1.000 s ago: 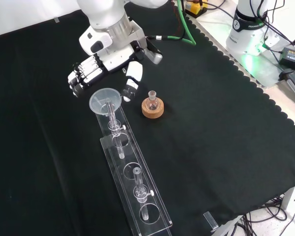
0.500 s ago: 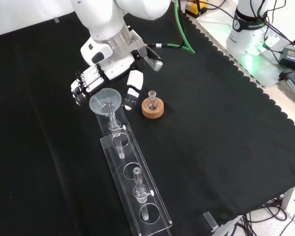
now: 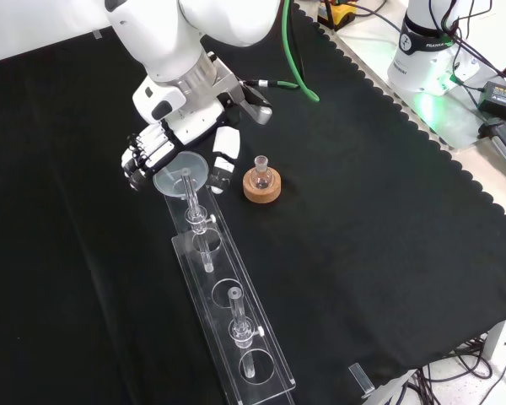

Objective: Pick up the funnel from the transparent funnel stand.

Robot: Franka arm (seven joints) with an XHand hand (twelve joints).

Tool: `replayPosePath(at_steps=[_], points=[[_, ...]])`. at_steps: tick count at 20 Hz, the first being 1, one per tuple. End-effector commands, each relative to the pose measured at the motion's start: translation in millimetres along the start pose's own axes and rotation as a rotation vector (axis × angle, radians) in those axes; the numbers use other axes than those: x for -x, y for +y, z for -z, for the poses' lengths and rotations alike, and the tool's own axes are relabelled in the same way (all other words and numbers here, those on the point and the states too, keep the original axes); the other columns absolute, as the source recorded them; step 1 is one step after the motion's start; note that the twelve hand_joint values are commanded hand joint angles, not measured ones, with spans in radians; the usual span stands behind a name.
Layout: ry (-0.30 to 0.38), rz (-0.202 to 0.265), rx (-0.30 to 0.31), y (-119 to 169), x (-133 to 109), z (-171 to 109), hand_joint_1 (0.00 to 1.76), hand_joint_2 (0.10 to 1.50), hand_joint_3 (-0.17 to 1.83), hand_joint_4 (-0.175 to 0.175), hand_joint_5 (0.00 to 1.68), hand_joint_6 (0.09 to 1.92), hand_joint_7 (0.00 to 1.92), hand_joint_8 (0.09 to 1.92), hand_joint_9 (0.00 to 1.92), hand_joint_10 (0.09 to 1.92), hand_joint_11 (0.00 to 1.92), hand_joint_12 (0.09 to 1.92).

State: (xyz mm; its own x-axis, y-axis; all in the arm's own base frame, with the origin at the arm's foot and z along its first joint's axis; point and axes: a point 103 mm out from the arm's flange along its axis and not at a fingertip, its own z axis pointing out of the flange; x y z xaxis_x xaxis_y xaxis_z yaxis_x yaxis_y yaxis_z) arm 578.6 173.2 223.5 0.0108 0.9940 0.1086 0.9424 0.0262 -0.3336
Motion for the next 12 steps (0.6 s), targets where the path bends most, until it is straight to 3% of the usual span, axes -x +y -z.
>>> replayPosePath(at_steps=[1,2,5,8,12], points=[[-0.037,-0.037,0.043,-3.1,2.8,-3.0,0.0,0.82,0.1,0.069,0.0,0.09,0.0,0.09,0.07,0.09,0.0,0.99],[-0.044,-0.041,0.046,-2.7,-3.2,-5.2,0.0,0.82,0.1,0.067,0.01,0.09,0.0,0.09,0.09,0.09,0.0,1.14],[-0.062,-0.049,0.053,-2.5,-5.8,-8.6,0.0,0.82,0.09,0.063,0.02,0.09,0.0,0.09,0.02,0.48,0.0,1.43],[-0.091,-0.067,0.075,-2.3,-8.9,-10.4,0.0,0.83,0.09,0.06,0.04,0.09,0.0,0.09,0.0,0.68,0.0,1.52],[-0.158,-0.084,0.076,-2.0,-18.8,-14.0,0.0,0.83,0.09,0.053,0.08,0.09,0.0,0.09,0.0,0.8,0.0,1.58]])
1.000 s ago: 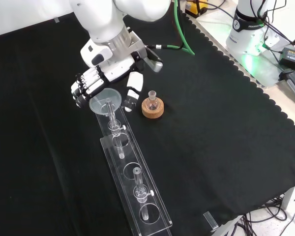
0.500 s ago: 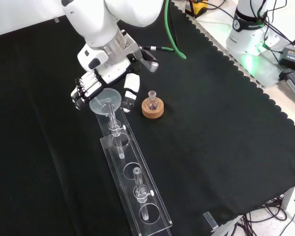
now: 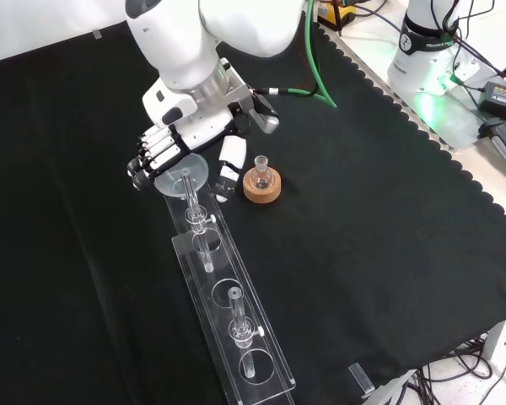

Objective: Pick up the funnel from the transparent funnel stand.

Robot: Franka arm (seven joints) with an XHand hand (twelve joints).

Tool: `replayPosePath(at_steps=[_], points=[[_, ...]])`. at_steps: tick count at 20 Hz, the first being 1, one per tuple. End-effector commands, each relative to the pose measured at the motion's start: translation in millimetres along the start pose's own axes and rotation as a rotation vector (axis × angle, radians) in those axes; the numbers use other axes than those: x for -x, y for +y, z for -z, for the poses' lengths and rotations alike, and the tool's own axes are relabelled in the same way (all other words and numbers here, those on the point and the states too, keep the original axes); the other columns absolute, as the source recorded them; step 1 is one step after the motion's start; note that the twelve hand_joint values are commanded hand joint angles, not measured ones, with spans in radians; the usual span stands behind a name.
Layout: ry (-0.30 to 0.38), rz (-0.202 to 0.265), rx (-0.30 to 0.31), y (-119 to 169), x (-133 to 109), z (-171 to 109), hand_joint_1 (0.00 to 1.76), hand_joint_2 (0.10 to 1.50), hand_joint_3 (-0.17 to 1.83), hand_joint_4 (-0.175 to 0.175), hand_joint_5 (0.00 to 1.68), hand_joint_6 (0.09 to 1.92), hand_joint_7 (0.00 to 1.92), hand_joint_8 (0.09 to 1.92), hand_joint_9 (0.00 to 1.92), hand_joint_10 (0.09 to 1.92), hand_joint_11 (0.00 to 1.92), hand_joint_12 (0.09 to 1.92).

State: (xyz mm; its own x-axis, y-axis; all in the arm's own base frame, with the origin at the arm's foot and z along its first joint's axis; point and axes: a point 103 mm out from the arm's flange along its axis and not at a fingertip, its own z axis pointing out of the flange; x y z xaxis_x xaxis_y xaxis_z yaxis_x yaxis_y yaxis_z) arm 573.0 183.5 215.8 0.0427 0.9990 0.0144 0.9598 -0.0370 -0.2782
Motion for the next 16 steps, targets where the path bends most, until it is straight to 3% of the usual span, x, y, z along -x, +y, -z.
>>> replayPosePath(at_steps=[1,4,7,9,12,14,16], points=[[-0.088,-0.026,0.018,0.3,-13.8,-3.6,0.0,0.83,0.09,0.051,0.08,0.09,0.01,0.09,0.0,0.82,0.0,1.59],[-0.155,-0.039,0.054,1.4,-23.5,-6.0,0.0,0.85,0.1,0.038,0.17,0.09,0.05,0.11,0.05,0.96,0.06,1.6],[-0.149,-0.058,0.074,0.5,-12.6,-6.5,0.0,0.86,0.1,0.015,0.26,0.09,0.01,0.54,0.18,1.03,0.16,1.56],[-0.138,-0.061,0.082,0.6,-10.9,-4.3,0.0,0.86,0.11,-0.008,0.29,0.09,0.0,0.71,0.25,1.05,0.26,1.53],[-0.139,-0.059,0.102,0.2,-16.3,-2.0,0.0,0.88,0.12,-0.074,0.32,0.09,0.0,0.86,0.34,1.07,0.47,1.44],[-0.131,-0.019,0.12,-0.7,-19.3,-0.9,0.01,0.9,0.13,-0.134,0.32,0.09,0.0,0.92,0.42,1.07,0.63,1.4],[-0.088,0.012,0.14,-0.4,-19.7,1.3,0.04,0.93,0.15,-0.165,0.3,0.09,0.0,0.97,0.55,1.08,0.84,1.35]])
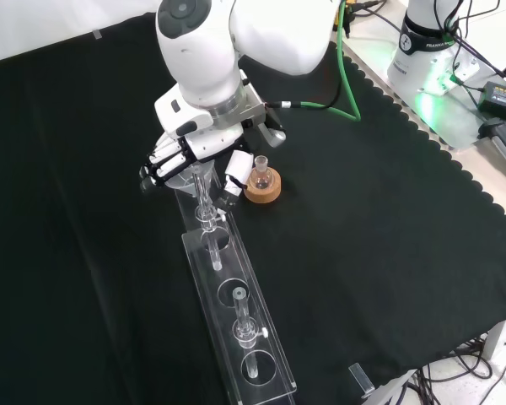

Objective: Pick up the funnel from the transparent funnel stand.

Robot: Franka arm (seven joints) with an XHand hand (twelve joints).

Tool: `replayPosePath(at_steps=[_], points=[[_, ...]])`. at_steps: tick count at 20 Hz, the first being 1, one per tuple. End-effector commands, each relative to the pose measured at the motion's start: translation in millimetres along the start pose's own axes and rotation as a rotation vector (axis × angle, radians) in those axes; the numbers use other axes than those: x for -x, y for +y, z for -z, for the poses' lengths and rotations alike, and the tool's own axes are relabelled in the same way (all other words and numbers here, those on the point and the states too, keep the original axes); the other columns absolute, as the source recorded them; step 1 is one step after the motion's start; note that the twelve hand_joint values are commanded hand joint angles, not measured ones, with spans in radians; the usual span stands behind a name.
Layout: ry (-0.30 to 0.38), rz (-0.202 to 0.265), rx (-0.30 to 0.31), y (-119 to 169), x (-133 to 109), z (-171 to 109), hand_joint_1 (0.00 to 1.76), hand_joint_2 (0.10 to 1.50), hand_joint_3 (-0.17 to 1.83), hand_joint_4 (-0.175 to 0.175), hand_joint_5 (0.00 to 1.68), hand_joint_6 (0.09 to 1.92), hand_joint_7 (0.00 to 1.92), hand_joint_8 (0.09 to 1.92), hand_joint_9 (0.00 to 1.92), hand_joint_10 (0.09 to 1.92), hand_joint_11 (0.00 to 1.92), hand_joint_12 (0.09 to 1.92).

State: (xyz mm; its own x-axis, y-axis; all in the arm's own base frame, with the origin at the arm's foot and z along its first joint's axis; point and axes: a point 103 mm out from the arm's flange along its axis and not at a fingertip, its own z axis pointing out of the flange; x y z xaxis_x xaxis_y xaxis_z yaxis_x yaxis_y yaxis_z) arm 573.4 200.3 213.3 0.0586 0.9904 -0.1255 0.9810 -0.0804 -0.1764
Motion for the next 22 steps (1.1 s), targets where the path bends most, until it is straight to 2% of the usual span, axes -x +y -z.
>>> replayPosePath(at_steps=[1,4,8,9,12,14,17,19,22], points=[[0.06,0.055,0.05,-0.9,1.5,6.3,0.06,0.94,0.16,-0.171,0.29,0.09,0.0,1.0,0.62,1.09,0.94,1.32],[0.066,0.042,0.078,-1.8,11.8,6.5,0.15,0.98,0.19,-0.175,0.28,0.09,0.03,1.08,0.8,1.13,1.15,1.29],[0.023,0.035,0.126,0.3,17.1,12.9,0.45,1.01,0.2,-0.175,0.4,0.09,0.18,1.16,1.02,1.17,1.41,1.22],[0.007,0.04,0.143,-0.3,16.2,13.3,0.51,1.01,0.2,-0.175,0.46,0.16,0.25,1.18,1.08,1.17,1.47,1.21],[-0.022,0.042,0.163,-0.2,13.4,13.3,0.64,1.03,0.19,-0.175,0.62,0.8,0.5,1.27,1.28,1.17,1.63,1.19],[-0.038,0.033,0.172,-0.4,12.4,13.0,0.69,1.04,0.19,-0.175,0.72,0.99,0.65,1.33,1.39,1.16,1.72,1.19],[-0.042,0.031,0.206,-2.5,5.6,15.9,0.75,1.05,0.21,-0.175,0.85,1.06,0.87,1.38,1.55,1.12,1.83,1.18],[-0.029,0.034,0.217,-4.3,2.9,16.7,0.77,1.05,0.21,-0.175,0.89,1.07,0.94,1.39,1.6,1.11,1.86,1.18],[-0.013,0.008,0.239,-7.2,20.4,31.6,0.78,1.06,0.22,-0.175,0.91,1.08,0.98,1.39,1.64,1.09,1.89,1.17]])
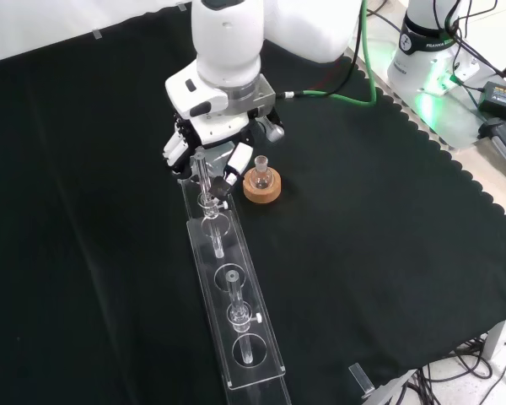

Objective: Pick up the funnel from the transparent funnel stand.

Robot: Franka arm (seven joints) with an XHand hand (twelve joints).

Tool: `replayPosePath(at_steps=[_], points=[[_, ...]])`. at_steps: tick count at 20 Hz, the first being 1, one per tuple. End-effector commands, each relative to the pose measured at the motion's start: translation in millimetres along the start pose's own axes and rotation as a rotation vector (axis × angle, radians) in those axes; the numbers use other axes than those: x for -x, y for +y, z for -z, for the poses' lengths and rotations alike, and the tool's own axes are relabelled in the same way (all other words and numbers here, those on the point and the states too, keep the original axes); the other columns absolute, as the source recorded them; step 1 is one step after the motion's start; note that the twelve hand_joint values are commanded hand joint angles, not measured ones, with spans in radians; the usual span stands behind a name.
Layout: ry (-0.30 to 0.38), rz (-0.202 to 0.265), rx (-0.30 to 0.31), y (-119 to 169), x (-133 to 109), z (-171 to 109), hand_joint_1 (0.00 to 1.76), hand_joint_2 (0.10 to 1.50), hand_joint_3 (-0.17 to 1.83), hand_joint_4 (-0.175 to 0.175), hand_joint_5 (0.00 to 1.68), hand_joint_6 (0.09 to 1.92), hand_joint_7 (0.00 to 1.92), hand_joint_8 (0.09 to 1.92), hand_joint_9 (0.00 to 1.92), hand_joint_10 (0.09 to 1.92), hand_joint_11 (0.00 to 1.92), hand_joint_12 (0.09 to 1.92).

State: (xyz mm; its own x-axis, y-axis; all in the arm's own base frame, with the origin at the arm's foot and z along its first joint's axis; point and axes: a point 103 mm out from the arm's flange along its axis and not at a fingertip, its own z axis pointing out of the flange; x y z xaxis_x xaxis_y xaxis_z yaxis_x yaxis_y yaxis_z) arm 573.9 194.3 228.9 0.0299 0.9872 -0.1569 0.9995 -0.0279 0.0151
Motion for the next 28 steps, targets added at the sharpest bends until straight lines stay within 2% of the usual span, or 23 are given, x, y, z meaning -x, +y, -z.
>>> replayPosePath(at_steps=[1,2,4,6,8,9,10,11,12,17,19,20,24,26,28], points=[[0.019,-0.063,0.028,-0.9,21.6,26.2,0.78,1.06,0.22,-0.175,0.92,1.08,0.98,1.39,1.64,1.09,1.89,1.16],[0.039,-0.072,0.013,0.7,25.9,31.6,0.78,1.06,0.22,-0.175,0.92,1.08,0.99,1.39,1.65,1.09,1.9,1.16],[0.08,-0.126,0.002,4.5,32.9,44.7,0.78,1.06,0.22,-0.175,0.92,1.08,0.99,1.39,1.65,1.09,1.9,1.16],[0.126,-0.161,0.012,6.9,32.7,57.2,0.78,1.06,0.22,-0.175,0.92,1.08,0.99,1.39,1.65,1.09,1.9,1.16],[0.169,-0.185,0.023,6.6,43.1,69.0,0.78,1.06,0.22,-0.175,0.93,1.08,1.0,1.39,1.66,1.09,1.9,1.16],[0.207,-0.178,0.023,6.0,47.3,76.9,0.79,1.06,0.22,-0.175,0.93,1.08,1.0,1.39,1.66,1.09,1.9,1.16],[0.268,-0.121,0.02,4.2,49.6,88.7,0.79,1.06,0.22,-0.175,0.93,1.08,1.0,1.39,1.66,1.09,1.9,1.16],[0.304,-0.12,0.021,3.7,57.5,96.2,0.79,1.06,0.22,-0.175,0.93,1.09,1.0,1.39,1.66,1.09,1.9,1.16],[0.379,-0.127,0.035,0.4,66.7,113.9,0.79,1.06,0.22,-0.175,0.93,1.09,1.0,1.39,1.66,1.09,1.91,1.17],[0.565,-0.13,0.065,-11.4,99.0,163.8,0.79,1.06,0.23,-0.175,0.94,1.09,1.01,1.39,1.68,1.09,1.92,1.17],[0.608,-0.135,0.066,-17.7,109.1,180.2,0.8,1.05,0.23,-0.175,0.94,1.1,1.01,1.39,1.68,1.09,1.92,1.17],[0.65,-0.12,0.049,-24.9,114.2,198.5,0.8,1.05,0.23,-0.175,0.94,1.1,1.01,1.39,1.69,1.1,1.92,1.17],[0.726,-0.095,-0.013,-42.3,130.6,237.3,0.8,1.05,0.23,-0.175,0.94,1.1,1.02,1.39,1.7,1.1,1.92,1.19],[0.755,-0.091,-0.027,-48.4,132.5,252.7,0.8,1.05,0.23,-0.175,0.94,1.1,1.02,1.39,1.7,1.1,1.92,1.19],[0.766,-0.09,-0.051,-49.5,119.0,268.9,0.81,1.05,0.23,-0.175,0.94,1.1,1.02,1.39,1.7,1.1,1.92,1.2]])
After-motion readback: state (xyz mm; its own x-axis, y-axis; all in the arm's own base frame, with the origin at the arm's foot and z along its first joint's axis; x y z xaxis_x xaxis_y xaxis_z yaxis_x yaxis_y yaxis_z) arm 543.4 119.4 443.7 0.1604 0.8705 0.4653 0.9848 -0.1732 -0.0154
